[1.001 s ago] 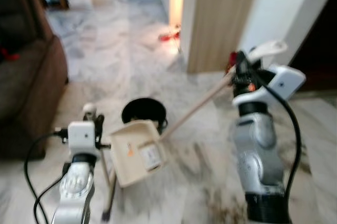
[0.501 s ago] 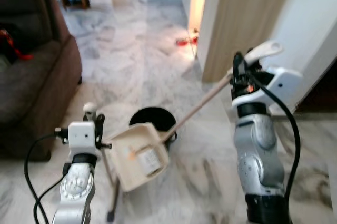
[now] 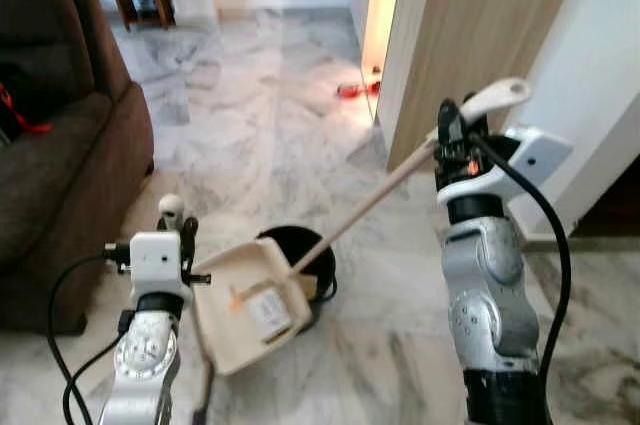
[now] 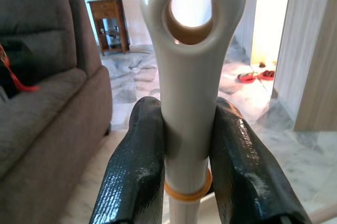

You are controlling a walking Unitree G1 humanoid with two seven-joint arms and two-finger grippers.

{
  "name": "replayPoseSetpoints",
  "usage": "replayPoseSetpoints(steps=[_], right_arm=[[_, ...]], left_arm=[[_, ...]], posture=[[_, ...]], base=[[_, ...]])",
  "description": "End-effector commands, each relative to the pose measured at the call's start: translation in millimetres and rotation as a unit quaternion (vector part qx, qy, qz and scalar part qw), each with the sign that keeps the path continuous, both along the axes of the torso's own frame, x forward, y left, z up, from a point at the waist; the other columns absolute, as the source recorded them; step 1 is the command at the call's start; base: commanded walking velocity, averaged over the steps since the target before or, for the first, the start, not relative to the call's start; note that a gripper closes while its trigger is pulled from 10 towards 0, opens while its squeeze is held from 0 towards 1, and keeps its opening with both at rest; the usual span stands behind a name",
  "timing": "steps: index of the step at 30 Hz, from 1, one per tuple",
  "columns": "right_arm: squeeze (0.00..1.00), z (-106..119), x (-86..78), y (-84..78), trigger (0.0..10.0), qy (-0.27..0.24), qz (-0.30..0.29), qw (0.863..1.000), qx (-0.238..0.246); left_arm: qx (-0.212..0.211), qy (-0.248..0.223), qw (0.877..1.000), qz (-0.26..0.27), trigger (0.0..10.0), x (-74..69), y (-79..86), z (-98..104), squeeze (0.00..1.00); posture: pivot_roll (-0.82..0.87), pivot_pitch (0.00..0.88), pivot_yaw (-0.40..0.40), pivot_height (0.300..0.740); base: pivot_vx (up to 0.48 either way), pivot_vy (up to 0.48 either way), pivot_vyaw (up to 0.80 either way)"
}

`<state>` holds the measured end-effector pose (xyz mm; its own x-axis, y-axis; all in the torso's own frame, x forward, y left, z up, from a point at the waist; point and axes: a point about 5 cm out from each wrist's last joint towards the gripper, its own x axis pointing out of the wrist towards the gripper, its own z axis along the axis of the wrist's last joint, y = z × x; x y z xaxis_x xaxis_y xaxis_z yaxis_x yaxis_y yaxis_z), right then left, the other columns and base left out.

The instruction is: Sweep floor

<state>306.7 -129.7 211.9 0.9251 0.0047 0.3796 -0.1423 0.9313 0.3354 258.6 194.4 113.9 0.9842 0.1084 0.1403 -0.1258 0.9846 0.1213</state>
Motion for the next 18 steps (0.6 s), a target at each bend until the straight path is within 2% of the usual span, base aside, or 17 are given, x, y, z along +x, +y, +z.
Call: replayPoseSetpoints(steps=[1, 18], right_arm=[[0.0, 16.8, -3.2, 8.4, 10.0, -0.037, 0.022, 0.999, 0.019], [0.0, 16.2, -3.5, 10.2, 10.0, -0.035, 0.034, 0.999, 0.019]], left_arm=[[0.016, -0.025, 1.0, 0.002, 10.0, 1.5, 2.8, 10.1, 0.0], [0.015, -0.025, 1.0, -0.002, 10.0, 2.7, 0.6, 10.3, 0.0]], posture=[[0.01, 0.0, -0.009, 0.74], [0.01, 0.0, -0.007, 0.74]], base=[[0.36, 0.0, 0.0], [0.358, 0.0, 0.0]])
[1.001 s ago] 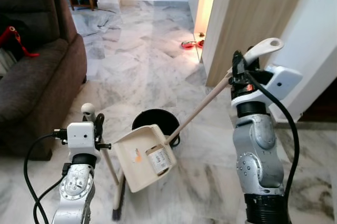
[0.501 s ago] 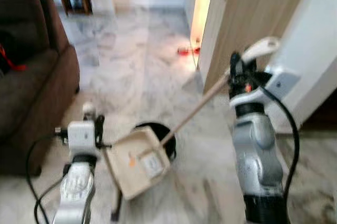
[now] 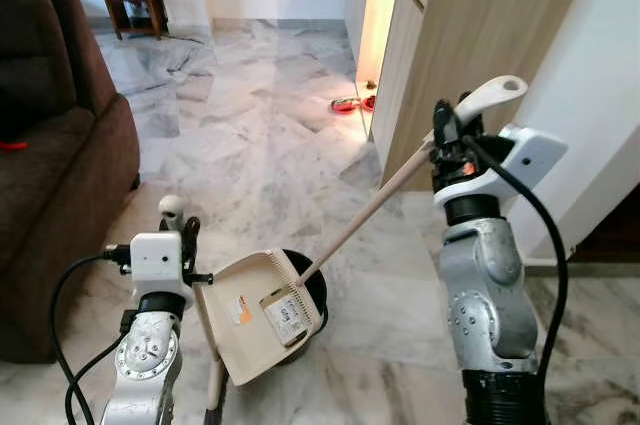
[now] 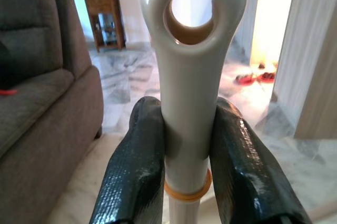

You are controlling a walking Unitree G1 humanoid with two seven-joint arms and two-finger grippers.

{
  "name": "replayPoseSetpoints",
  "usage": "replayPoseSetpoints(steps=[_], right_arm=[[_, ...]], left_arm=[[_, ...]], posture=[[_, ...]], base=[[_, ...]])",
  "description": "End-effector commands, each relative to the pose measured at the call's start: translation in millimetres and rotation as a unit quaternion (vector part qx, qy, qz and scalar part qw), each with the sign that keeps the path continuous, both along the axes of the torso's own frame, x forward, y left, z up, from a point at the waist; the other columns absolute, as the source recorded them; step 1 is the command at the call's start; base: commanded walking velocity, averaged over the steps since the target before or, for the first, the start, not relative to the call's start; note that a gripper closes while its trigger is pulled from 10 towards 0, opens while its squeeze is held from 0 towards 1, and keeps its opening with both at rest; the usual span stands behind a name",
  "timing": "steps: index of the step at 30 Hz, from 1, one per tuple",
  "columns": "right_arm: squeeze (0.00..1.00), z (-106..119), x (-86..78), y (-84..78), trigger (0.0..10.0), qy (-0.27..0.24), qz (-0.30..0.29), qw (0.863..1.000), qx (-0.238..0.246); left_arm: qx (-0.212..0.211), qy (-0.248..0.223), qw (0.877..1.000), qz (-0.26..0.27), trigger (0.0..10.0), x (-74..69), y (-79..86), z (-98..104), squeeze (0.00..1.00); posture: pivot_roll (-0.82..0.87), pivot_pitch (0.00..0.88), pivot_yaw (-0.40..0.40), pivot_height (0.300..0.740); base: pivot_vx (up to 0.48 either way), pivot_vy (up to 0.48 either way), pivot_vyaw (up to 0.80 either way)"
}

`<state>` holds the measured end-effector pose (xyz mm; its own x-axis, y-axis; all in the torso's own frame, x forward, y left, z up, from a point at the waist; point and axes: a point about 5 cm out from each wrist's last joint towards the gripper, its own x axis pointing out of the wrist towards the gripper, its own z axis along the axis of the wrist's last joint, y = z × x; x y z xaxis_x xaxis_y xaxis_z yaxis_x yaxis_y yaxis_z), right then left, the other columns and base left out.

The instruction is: Sweep floor

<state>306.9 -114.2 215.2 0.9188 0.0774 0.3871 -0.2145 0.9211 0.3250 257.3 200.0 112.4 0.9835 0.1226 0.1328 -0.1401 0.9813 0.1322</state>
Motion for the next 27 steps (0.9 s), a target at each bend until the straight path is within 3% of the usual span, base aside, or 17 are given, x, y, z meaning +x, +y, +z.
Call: replayPoseSetpoints(steps=[1, 5, 10, 27], right_arm=[[0.0, 12.9, -3.9, -5.4, 10.0, -0.03, -0.003, 0.999, 0.025], [0.0, 14.7, -4.6, -5.9, 10.0, -0.037, -0.004, 0.999, 0.016], [0.0, 15.2, -5.4, -3.6, 10.0, -0.04, 0.003, 0.999, 0.015], [0.0, 17.2, -5.4, -0.8, 10.0, -0.04, 0.012, 0.999, 0.02]], left_arm=[[0.01, -0.029, 0.999, -0.009, 10.0, 4.0, -4.8, 11.8, 0.0], [0.01, -0.029, 0.999, -0.011, 10.0, 4.1, -5.6, 12.1, 0.0], [0.01, -0.03, 0.999, -0.011, 10.0, 3.7, -6.0, 12.4, 0.0], [0.009, -0.031, 0.999, -0.011, 10.0, 4.0, -6.9, 14.0, 0.0]], posture=[[0.01, 0.0, -0.007, 0.74], [0.01, 0.0, -0.007, 0.74], [0.01, 0.0, -0.008, 0.74], [0.01, 0.0, -0.008, 0.74]], base=[[0.356, 0.0, 0.0], [0.36, 0.0, 0.1], [0.359, 0.0, 0.72], [0.359, 0.0, 0.0]])
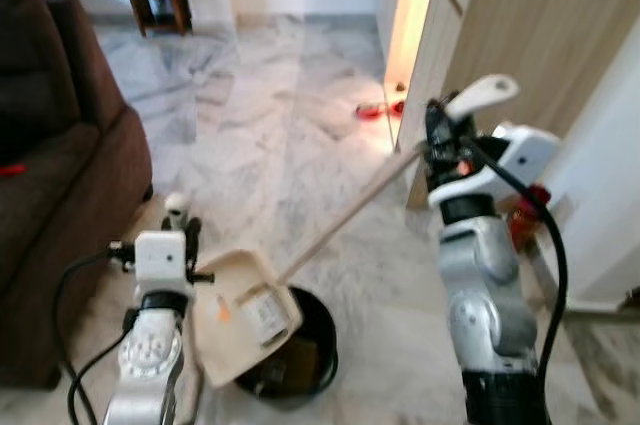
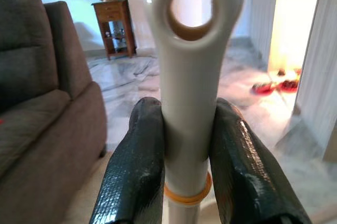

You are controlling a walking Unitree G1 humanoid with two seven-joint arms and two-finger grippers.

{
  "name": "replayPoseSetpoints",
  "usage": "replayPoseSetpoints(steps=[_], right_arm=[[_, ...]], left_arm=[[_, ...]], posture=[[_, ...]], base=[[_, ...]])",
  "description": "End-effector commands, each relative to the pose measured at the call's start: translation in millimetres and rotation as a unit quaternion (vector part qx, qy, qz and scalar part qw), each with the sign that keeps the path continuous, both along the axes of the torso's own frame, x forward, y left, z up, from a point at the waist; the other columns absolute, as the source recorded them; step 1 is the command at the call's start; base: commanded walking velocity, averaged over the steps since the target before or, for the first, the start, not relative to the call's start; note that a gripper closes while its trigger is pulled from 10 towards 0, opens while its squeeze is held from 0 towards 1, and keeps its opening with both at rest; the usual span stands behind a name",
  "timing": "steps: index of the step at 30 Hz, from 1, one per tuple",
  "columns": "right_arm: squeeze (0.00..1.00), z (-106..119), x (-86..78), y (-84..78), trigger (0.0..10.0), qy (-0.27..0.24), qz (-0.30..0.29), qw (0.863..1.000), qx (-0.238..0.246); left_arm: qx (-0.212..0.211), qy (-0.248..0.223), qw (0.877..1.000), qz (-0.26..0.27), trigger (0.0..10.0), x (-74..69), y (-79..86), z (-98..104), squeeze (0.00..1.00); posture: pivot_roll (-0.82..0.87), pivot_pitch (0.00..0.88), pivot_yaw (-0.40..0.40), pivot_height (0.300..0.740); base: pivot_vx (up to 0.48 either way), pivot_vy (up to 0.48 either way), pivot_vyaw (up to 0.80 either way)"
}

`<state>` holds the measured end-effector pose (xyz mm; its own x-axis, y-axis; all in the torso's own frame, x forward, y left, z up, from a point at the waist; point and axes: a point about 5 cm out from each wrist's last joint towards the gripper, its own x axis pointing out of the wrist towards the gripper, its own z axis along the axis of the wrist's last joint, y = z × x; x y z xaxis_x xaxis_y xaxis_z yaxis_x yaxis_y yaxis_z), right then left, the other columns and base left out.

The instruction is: Sweep floor

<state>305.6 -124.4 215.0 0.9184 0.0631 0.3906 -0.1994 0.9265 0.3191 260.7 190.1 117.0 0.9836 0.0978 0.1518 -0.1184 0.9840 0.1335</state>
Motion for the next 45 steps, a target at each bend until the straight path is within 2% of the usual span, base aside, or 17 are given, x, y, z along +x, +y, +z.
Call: replayPoseSetpoints(steps=[1, 8, 15, 21, 28, 30, 35, 36, 38, 45], right_arm=[[0.0, 17.6, -4.2, 9.5, 10.0, -0.038, 0.022, 0.999, 0.023], [0.0, 18.4, -4.6, 10.2, 10.0, -0.04, 0.027, 0.999, 0.023], [0.0, 19.9, -5.1, 11.7, 10.0, -0.043, 0.029, 0.998, 0.022], [0.0, 31.2, -11.0, 22.6, 10.0, -0.092, 0.055, 0.994, -0.021], [0.0, 38.9, -14.0, 28.4, 10.0, -0.118, 0.057, 0.991, -0.036], [0.0, 42.3, -15.2, 29.8, 10.0, -0.136, 0.05, 0.987, -0.074], [0.0, 45.9, -17.8, 33.9, 10.0, -0.158, 0.048, 0.981, -0.104], [0.0, 48.4, -21.1, 38.8, 10.0, -0.179, 0.048, 0.973, -0.135], [0.0, 48.4, -23.3, 43.2, 10.0, -0.186, 0.052, 0.97, -0.149], [0.0, 50.2, -30.8, 51.6, 10.0, -0.2, 0.065, 0.965, -0.156]], left_arm=[[0.007, -0.022, 1.0, 0.002, 10.0, 0.6, 2.9, 9.6, 0.0], [0.008, -0.023, 1.0, 0.003, 10.0, 0.7, 2.3, 10.0, 0.0], [0.008, -0.024, 1.0, 0.002, 10.0, 0.4, 1.6, 10.4, 0.0], [0.01, -0.023, 1.0, 0.002, 10.0, 0.5, 1.4, 10.3, 0.0], [0.01, -0.023, 1.0, 0.001, 10.0, 1.0, 1.1, 10.2, 0.0], [0.01, -0.023, 1.0, 0.0, 10.0, 1.0, 1.1, 10.0, 0.0], [0.01, -0.022, 1.0, -0.002, 10.0, 1.2, 0.8, 9.8, 0.0], [0.01, -0.023, 1.0, -0.001, 10.0, 1.1, 0.8, 9.9, 0.0], [0.01, -0.023, 1.0, -0.001, 10.0, 1.1, 0.8, 9.9, 0.0], [0.009, -0.024, 1.0, -0.003, 10.0, 1.8, 0.7, 10.3, 0.0]], posture=[[0.01, 0.0, -0.008, 0.74], [0.01, 0.0, -0.008, 0.74], [0.01, 0.0, -0.008, 0.74], [0.01, 0.0, -0.008, 0.74], [0.01, 0.0, -0.006, 0.74], [0.01, 0.0, -0.005, 0.74], [0.01, 0.0, -0.005, 0.74], [0.01, 0.0, -0.005, 0.74], [0.01, 0.0, -0.005, 0.74], [0.01, 0.0, -0.004, 0.74]], base=[[0.356, 0.0, 0.0], [0.349, 0.0, 0.0], [0.0, 0.0, 0.0], [0.0, 0.0, 0.0], [0.0, 0.0, 0.0], [0.0, 0.0, 0.0], [0.0, 0.0, 0.0], [0.0, 0.0, 0.0], [0.0, 0.0, 0.0], [0.0, 0.0, 0.0]])
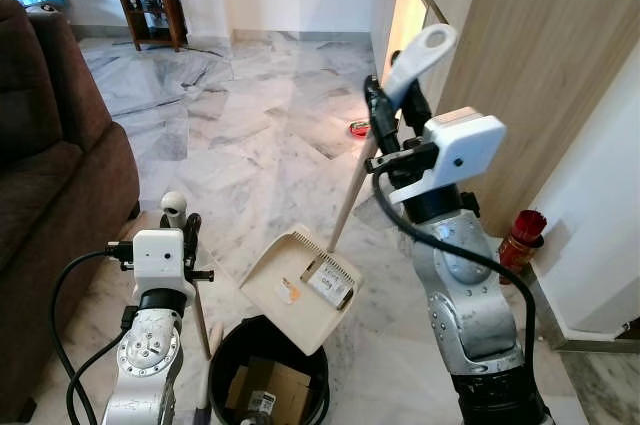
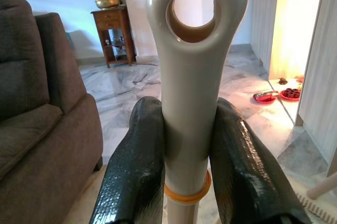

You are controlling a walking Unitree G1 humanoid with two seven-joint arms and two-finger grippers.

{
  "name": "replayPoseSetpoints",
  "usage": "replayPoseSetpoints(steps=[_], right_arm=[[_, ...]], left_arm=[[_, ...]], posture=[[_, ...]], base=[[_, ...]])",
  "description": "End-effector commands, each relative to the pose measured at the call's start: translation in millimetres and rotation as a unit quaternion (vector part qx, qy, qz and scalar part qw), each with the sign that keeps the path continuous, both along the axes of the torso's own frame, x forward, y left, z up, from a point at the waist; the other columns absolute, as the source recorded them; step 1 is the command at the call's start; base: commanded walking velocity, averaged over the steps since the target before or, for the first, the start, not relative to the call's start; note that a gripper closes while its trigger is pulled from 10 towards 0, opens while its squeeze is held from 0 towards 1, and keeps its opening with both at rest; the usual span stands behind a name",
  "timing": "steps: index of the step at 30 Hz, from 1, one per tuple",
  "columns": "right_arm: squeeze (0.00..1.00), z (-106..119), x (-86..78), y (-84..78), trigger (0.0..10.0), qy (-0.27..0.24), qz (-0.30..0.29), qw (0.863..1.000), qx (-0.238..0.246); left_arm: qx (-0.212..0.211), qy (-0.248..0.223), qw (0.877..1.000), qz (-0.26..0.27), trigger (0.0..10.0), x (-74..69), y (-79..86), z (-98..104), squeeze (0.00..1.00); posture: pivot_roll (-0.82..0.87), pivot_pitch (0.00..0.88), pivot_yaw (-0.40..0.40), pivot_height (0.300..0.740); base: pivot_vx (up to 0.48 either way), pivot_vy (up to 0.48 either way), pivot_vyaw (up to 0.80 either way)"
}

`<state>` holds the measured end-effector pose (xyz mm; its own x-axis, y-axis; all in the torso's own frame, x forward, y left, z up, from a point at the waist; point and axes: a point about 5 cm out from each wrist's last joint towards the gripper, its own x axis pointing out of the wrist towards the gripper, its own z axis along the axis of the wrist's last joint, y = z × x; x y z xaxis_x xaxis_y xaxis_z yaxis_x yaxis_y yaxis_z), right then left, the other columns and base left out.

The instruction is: Sweep floor

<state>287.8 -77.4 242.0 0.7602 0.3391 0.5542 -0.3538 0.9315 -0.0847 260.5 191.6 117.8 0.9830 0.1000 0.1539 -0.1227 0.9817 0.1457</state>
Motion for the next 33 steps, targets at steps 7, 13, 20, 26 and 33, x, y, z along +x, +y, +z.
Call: replayPoseSetpoints(steps=[7, 13, 20, 26, 33], right_arm=[[0.0, 25.8, -22.9, 8.1, 10.0, -0.076, 0.009, 0.997, 0.014], [0.0, 25.6, -36.5, 12.9, 10.0, -0.099, 0.004, 0.995, -0.022], [0.0, 28.2, -48.6, 15.9, 10.0, -0.11, 0.016, 0.993, -0.036], [0.0, 34.3, -59.3, 16.5, 10.0, -0.114, 0.025, 0.993, -0.031], [0.0, 36.8, -67.1, 17.6, 10.0, -0.118, 0.026, 0.992, -0.039]], left_arm=[[0.002, -0.024, 1.0, -0.007, 10.0, 2.4, -1.0, 9.8, 0.0], [0.002, -0.024, 1.0, -0.008, 10.0, 2.9, -0.8, 9.7, 0.0], [0.002, -0.025, 1.0, -0.01, 10.0, 3.6, -0.9, 10.1, 0.0], [0.002, -0.025, 1.0, -0.011, 10.0, 4.7, -1.0, 10.2, 0.0], [0.002, -0.026, 1.0, -0.011, 10.0, 4.8, -0.3, 9.6, 0.0]], posture=[[0.02, 0.0, -0.003, 0.74], [0.01, 0.0, 0.003, 0.74], [0.01, 0.0, 0.008, 0.74], [0.01, 0.0, 0.009, 0.74], [0.01, 0.0, 0.01, 0.74]], base=[[0.0, 0.0, 0.0], [0.0, 0.0, 0.0], [0.0, 0.0, 0.0], [0.0, 0.0, 0.0], [0.0, 0.0, 0.0]])
